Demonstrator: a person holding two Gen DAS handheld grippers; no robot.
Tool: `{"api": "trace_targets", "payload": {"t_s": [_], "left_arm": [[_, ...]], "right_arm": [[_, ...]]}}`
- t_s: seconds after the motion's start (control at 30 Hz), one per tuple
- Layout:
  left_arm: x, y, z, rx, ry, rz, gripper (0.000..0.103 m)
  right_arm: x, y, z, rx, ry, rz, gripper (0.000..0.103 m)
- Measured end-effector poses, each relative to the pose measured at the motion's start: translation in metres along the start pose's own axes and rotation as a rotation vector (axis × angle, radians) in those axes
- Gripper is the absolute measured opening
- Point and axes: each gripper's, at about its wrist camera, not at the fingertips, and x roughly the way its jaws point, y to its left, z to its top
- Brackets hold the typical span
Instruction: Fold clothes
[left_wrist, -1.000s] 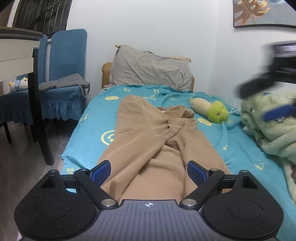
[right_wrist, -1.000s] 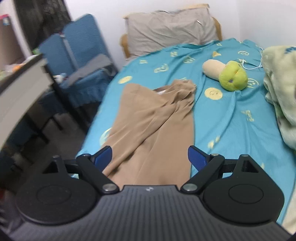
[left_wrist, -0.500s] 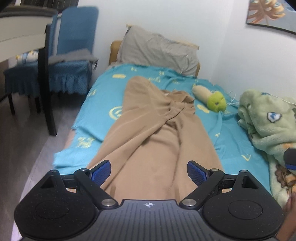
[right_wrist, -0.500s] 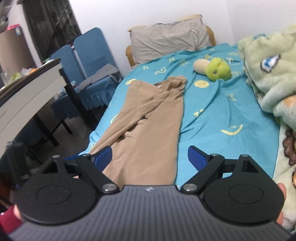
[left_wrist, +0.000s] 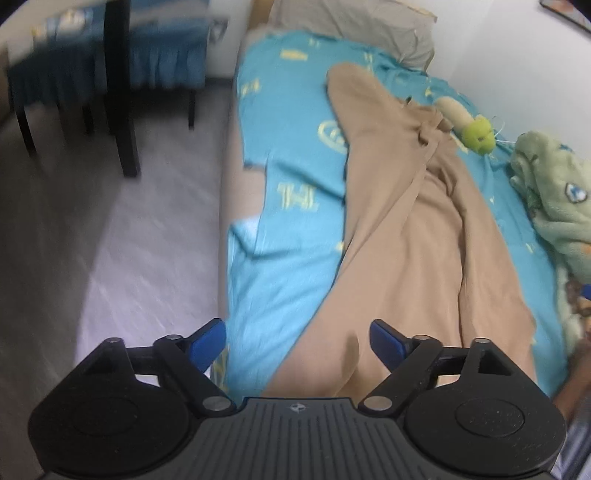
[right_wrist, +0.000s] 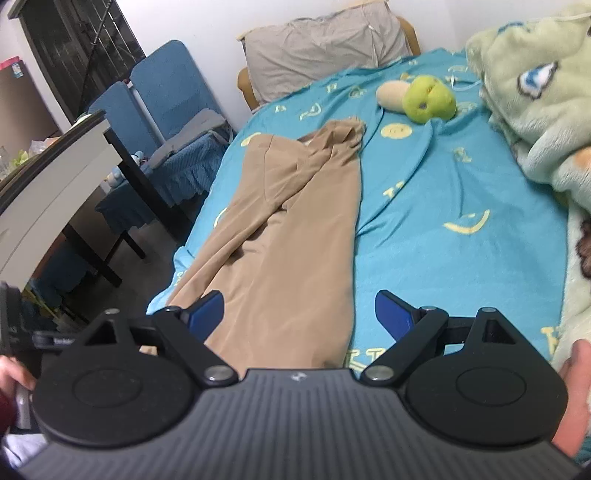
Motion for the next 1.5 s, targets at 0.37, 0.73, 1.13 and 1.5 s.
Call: {"api": "trace_targets", "payload": {"t_s": [0.37,0.73,1.13,1.5], "left_arm": [[0.02,0.045,-0.033,-0.091,0.079,-0.129,0.061],[-0.021,-0.009,-0.031,0.179,0.053,-0.03,0.004],[-0.1,-0.193,-0.042,0.598,-0.075,-0.136,0.003],[-0.024,-0.197,-0.054,0.406,0.127,-0.146,0.049]], "right_arm": [[0.014,0.003,-0.003,0.017,0.038,-0.021,0.09],[0.018,0.001,-0.002,0.025,0.056,-0.022,0.09],[0.022,-0.015,-0.004,0.115,0.083,-0.014,0.09],[0.036,-0.044,-0.019,0.322,0.23,0.049,0.09]]}}
